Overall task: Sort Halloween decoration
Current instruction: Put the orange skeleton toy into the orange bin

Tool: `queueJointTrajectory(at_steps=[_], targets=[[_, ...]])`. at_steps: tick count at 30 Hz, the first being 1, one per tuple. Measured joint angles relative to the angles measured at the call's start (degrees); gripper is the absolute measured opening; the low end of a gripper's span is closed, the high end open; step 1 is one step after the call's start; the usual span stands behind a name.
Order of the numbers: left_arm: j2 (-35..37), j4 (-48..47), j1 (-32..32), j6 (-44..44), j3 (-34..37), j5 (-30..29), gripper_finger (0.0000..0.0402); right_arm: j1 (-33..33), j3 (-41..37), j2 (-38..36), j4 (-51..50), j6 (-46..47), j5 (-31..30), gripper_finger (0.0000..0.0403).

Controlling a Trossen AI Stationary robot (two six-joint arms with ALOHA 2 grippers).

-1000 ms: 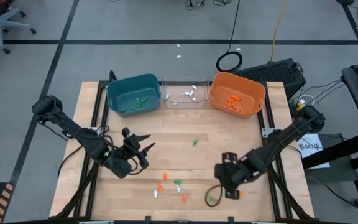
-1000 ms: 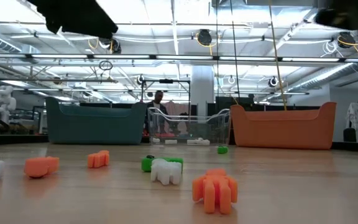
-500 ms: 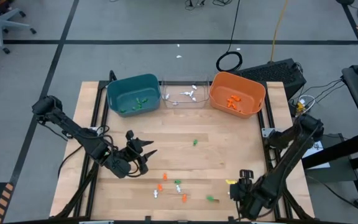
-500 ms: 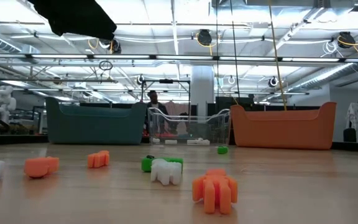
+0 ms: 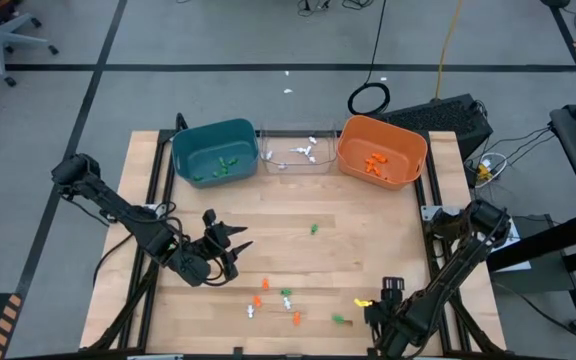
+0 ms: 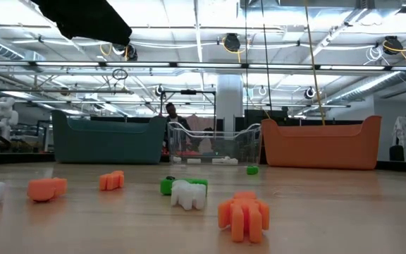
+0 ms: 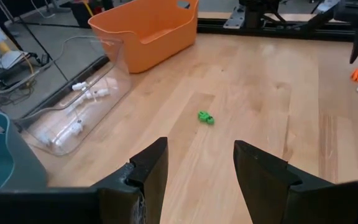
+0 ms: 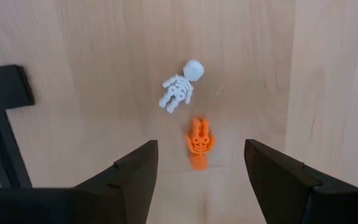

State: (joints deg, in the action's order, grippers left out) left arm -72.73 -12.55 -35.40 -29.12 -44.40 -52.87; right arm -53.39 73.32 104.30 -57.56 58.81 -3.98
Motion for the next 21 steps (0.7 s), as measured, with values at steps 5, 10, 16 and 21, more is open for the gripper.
queueJointTrajectory(at_steps=[5, 10, 16, 21], targets=[[0.0, 0.01, 0.0, -0.09, 0.0, 0.62, 0.018, -0.54, -0.69, -0.07, 0.6, 1.2, -0.26, 0.0226], [0.0, 0.02, 0.0, -0.52, 0.0, 1.69, 0.018, -1.45, -4.67, -0.09, 3.32, 2.92, -0.25, 0.0226], [0.0, 0.12, 0.0, -0.55, 0.0, 1.89, 0.018, -1.86, -8.3, -0.21, 6.08, 4.16, -0.29, 0.0216], [0.0, 0.1, 0.0, -0.52, 0.0, 1.91, 0.018, -1.88, -9.56, -0.35, 9.69, 3.07, -0.25, 0.0186]])
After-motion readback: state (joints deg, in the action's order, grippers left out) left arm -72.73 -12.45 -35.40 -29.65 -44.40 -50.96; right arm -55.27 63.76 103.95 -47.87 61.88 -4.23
